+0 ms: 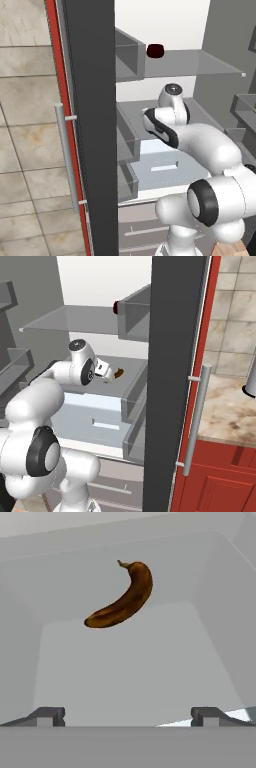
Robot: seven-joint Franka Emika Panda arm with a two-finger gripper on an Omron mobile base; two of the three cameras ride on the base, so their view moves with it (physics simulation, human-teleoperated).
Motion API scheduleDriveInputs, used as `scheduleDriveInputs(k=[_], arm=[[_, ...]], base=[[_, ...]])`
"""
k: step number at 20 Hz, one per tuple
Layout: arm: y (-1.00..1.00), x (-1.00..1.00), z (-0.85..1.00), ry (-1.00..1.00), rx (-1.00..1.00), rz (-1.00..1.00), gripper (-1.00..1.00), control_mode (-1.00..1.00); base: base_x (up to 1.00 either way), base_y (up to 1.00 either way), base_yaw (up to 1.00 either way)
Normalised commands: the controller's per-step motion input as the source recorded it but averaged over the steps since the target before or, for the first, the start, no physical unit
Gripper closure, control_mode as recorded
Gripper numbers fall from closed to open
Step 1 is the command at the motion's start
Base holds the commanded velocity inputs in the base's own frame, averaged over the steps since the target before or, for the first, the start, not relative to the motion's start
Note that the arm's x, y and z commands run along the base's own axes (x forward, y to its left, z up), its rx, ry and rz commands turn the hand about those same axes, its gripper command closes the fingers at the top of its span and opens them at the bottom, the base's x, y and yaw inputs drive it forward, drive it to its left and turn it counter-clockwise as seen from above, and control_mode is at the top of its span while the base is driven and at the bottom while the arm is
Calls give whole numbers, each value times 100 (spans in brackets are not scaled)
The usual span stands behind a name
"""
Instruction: Pick the orange and banana from the fridge and place them on the plate next to the blender to make a fruit smoothie.
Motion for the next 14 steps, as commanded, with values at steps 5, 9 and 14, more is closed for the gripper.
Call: scheduleDriveInputs(k=[5,9,14], arm=[[12,40,-8,0,1,-8,-100,-100],[11,40,-6,0,0,-7,-100,-100],[0,39,-18,2,0,-6,-100,-100]], base=[[0,0,0],[0,0,0],[0,0,0]])
